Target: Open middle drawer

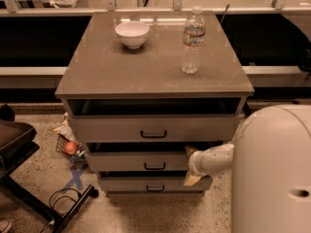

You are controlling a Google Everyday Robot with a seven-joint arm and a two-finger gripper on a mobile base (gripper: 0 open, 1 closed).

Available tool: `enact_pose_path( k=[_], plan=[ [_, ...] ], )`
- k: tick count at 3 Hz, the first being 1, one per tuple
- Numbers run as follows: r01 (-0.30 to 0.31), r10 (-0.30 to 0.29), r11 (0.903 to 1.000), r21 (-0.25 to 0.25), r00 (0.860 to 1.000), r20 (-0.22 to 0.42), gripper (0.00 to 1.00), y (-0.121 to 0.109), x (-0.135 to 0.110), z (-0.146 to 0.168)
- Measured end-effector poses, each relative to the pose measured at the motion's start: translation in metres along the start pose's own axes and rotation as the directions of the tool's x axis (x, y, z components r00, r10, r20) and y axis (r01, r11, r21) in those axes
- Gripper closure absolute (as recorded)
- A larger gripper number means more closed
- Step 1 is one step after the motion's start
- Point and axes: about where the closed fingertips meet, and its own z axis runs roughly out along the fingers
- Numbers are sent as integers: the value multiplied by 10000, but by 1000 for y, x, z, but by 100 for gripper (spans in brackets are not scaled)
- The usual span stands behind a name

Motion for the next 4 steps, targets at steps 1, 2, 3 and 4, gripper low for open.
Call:
enact_pose_path(
  k=[1, 2, 3, 4],
  plan=[
    [144, -147, 9998, -169, 9998, -160, 49, 3, -3, 8],
    [173, -178, 9996, -217, 9996, -227, 72, 7, -5, 9],
    [135, -140, 9997, -178, 9996, -255, 95, 7, -4, 7],
    [133, -138, 9998, -177, 9996, -256, 100, 6, -5, 4]
  ],
)
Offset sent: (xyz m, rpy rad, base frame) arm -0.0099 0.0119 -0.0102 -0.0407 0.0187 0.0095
